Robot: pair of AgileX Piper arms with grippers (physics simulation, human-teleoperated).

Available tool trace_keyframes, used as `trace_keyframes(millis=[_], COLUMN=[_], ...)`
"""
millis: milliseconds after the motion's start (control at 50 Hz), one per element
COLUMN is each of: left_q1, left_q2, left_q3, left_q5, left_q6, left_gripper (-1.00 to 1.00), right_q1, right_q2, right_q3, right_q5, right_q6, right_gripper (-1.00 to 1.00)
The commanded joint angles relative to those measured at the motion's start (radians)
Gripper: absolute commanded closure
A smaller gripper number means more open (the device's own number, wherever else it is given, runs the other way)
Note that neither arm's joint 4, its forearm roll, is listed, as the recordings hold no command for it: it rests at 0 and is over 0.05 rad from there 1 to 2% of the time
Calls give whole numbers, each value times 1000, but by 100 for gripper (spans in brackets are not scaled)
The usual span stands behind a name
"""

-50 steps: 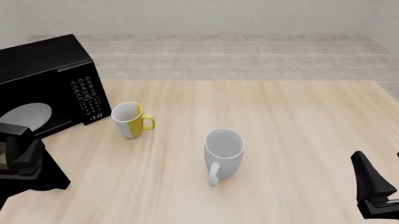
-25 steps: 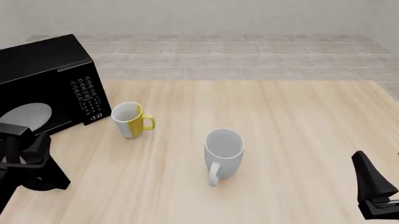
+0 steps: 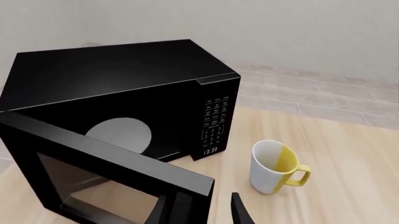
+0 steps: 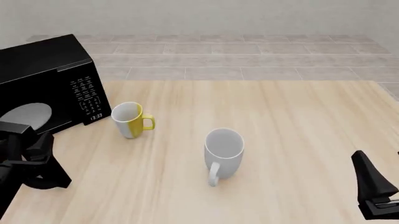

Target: Close the microwave.

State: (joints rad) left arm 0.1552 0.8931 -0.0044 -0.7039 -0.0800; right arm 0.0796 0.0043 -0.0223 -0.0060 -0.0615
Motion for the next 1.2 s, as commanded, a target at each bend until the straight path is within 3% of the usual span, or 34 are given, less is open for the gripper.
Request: trace_keyframes(millis=[20,1200], left_q1=[-20,-39], left_q2=[91,139], left_q3=[4,-25], left_q5=[-35,-79], left_q6=[-2,34], left_gripper=[-100,-100], right_q1=[5,9], right_q2=[0,2], right_q3=[-1,15], right_q5=[-4,-19], right_q6=[-1,8], right_gripper=[-100,-100])
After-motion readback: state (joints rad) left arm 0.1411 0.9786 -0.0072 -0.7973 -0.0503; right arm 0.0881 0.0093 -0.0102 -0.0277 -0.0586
